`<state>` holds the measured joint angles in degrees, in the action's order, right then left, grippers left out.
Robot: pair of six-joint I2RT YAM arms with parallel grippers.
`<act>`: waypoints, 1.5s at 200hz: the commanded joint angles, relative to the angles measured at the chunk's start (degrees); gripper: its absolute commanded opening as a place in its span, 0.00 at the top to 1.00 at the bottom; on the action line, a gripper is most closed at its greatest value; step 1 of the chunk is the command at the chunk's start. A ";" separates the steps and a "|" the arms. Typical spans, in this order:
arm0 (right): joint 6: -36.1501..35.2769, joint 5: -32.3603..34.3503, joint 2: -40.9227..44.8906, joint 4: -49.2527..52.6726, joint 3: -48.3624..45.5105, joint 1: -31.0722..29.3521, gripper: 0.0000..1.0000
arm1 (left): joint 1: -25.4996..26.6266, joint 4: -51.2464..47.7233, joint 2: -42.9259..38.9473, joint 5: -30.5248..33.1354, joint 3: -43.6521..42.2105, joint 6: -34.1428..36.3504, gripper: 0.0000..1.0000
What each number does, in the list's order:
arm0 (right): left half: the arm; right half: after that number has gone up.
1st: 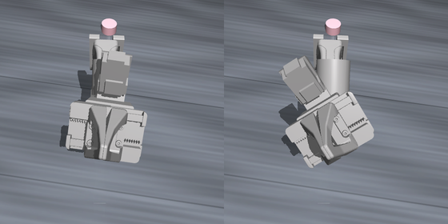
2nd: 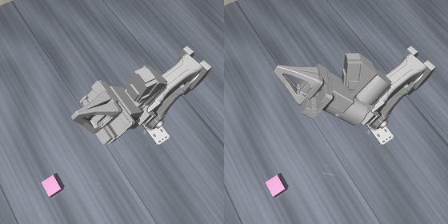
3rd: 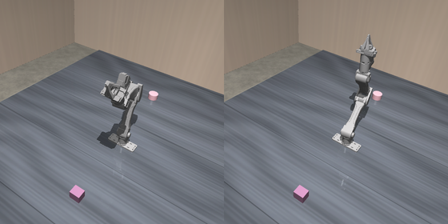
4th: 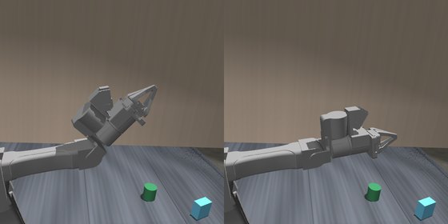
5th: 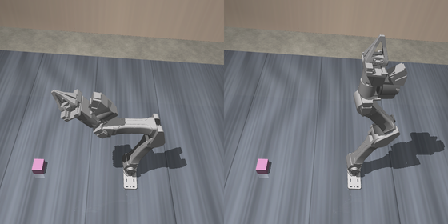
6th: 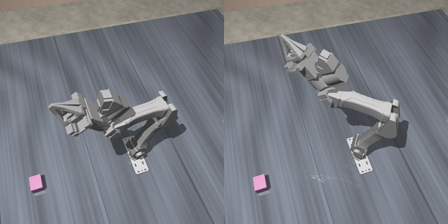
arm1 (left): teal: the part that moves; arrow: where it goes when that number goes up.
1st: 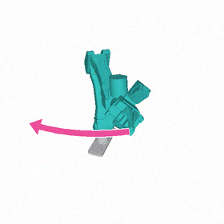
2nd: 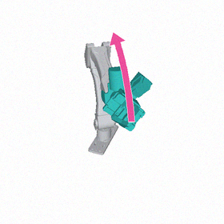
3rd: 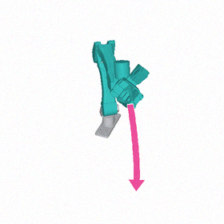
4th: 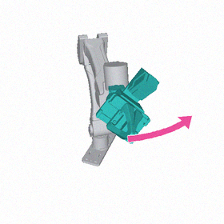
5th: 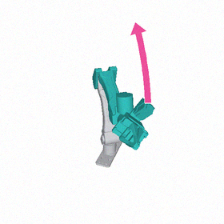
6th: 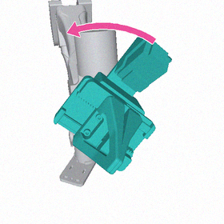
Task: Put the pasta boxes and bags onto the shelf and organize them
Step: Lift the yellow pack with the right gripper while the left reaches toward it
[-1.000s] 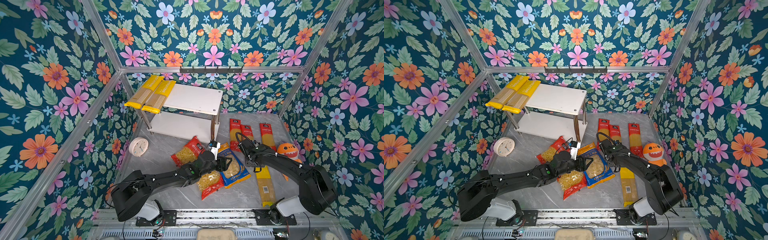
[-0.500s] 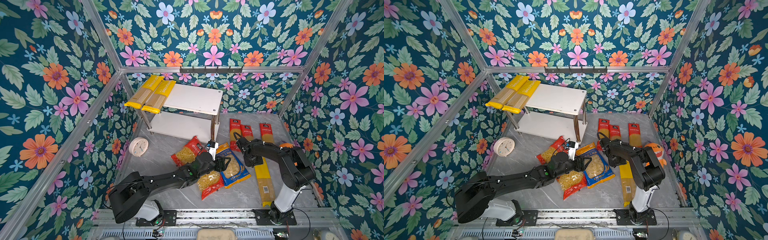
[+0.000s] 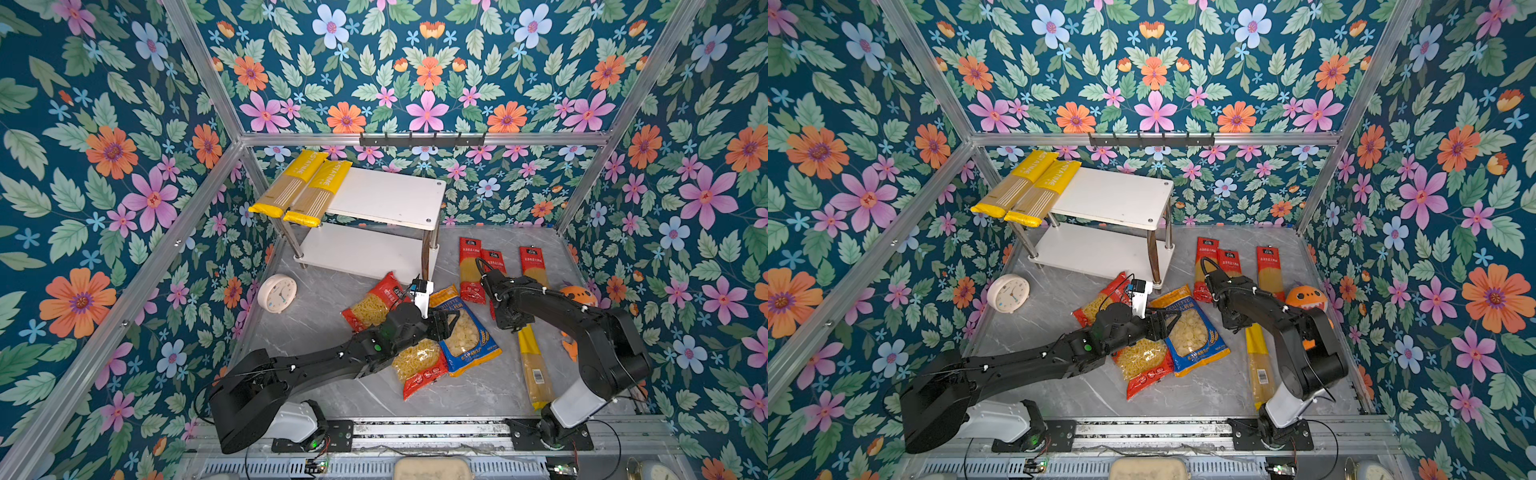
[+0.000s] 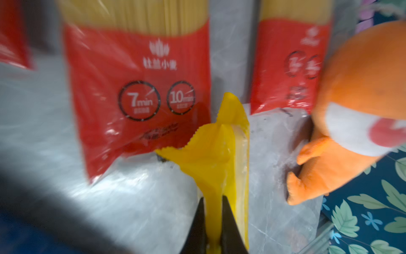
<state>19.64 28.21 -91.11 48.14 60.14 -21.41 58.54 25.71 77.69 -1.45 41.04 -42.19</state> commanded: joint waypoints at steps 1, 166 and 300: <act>1.83 -1.99 6.77 0.98 1.24 -0.08 0.98 | -0.10 0.50 -0.77 0.85 -0.38 2.60 0.31; 16.06 -17.74 31.22 -21.67 5.84 -5.35 1.00 | 7.37 0.85 12.01 1.45 12.58 23.36 0.19; 25.95 -17.53 30.35 -22.75 7.81 -8.93 0.91 | 15.28 -5.96 17.76 34.28 16.71 33.13 0.81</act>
<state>42.98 12.80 -61.47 31.86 68.25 -30.15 73.56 17.37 95.77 27.27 57.87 -11.77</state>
